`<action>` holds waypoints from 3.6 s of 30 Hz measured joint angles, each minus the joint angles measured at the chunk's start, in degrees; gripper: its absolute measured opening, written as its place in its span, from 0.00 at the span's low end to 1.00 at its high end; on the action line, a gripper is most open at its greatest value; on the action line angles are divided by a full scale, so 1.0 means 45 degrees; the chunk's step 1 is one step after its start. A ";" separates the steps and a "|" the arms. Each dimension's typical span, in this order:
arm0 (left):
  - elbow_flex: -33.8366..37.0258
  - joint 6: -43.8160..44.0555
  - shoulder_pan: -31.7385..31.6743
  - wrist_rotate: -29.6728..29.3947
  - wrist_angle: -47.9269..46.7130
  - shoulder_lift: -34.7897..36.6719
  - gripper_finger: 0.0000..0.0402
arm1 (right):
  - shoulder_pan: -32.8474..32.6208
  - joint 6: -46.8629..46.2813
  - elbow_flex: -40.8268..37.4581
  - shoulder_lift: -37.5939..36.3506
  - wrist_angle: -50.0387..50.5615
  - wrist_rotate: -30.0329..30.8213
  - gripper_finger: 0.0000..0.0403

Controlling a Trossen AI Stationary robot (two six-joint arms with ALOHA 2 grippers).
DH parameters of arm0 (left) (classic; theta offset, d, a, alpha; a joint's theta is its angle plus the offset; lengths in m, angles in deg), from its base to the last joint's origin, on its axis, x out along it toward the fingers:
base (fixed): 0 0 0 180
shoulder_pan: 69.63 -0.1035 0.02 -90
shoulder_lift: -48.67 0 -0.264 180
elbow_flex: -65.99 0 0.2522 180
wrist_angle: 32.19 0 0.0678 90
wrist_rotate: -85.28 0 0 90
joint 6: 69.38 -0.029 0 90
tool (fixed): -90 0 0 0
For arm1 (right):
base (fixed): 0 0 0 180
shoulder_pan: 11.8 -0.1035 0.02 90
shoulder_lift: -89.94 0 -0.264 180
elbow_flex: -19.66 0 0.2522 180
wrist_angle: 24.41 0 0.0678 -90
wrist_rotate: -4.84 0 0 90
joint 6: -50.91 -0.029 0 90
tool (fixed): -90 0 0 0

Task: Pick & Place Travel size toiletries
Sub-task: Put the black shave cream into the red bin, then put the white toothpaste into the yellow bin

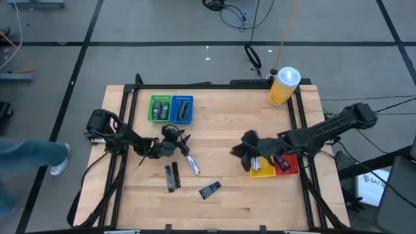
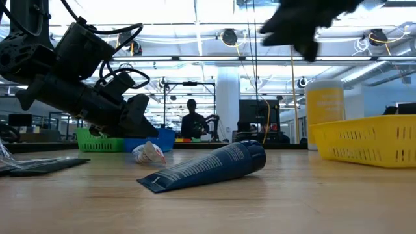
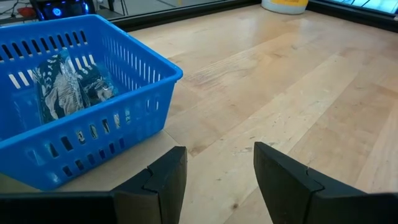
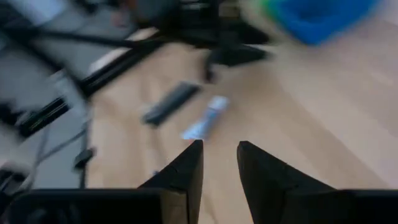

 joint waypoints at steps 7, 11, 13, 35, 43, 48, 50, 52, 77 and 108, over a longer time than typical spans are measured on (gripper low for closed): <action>0.0000 0.0053 0.0000 0.0002 0.0010 0.0000 0.46 | 0.0831 0.3274 -0.0527 0.3207 -0.5916 -0.4620 0.29; 0.0000 0.0204 0.0000 -0.0001 0.0008 -0.0003 0.46 | 0.1042 0.4290 -0.0527 0.5049 -0.8210 -0.6598 0.40; 0.0000 0.0223 0.0000 0.0001 0.0010 0.0000 0.46 | 0.1040 0.4816 -0.0527 0.5798 -0.8839 -0.7097 0.46; 0.0000 -0.0029 -0.0105 -0.0032 -0.0039 0.0000 0.46 | 0.0095 1.2062 0.0758 0.9456 -0.7459 -0.7073 0.57; 0.0000 -0.0024 -0.0131 -0.0017 -0.0083 -0.0005 0.46 | -0.0330 1.2047 0.0741 0.9686 -0.8338 -0.5041 0.37; 0.0000 -0.0005 -0.0135 -0.0004 -0.0095 -0.0004 0.46 | -0.0304 1.0809 0.0736 0.8863 -0.7750 -0.4688 0.29; 0.0000 0.0000 -0.0136 0.0012 -0.0087 -0.0003 0.46 | -0.0298 1.0301 0.0736 0.8067 -0.7000 -0.4404 0.29; 0.0000 -0.0003 -0.0135 0.0015 -0.0091 -0.0002 0.46 | -0.0331 0.9593 0.0738 0.6948 -0.5894 -0.4033 0.29; 0.0000 0.0092 -0.0107 0.0313 -0.0107 -0.0005 0.46 | -0.3675 -1.6150 0.2790 -0.0754 1.7658 -0.4991 0.32; 0.0005 0.0126 -0.0107 0.0299 -0.0092 -0.0005 0.46 | -0.3289 -1.4671 0.1700 -0.2574 1.7091 -0.1075 0.51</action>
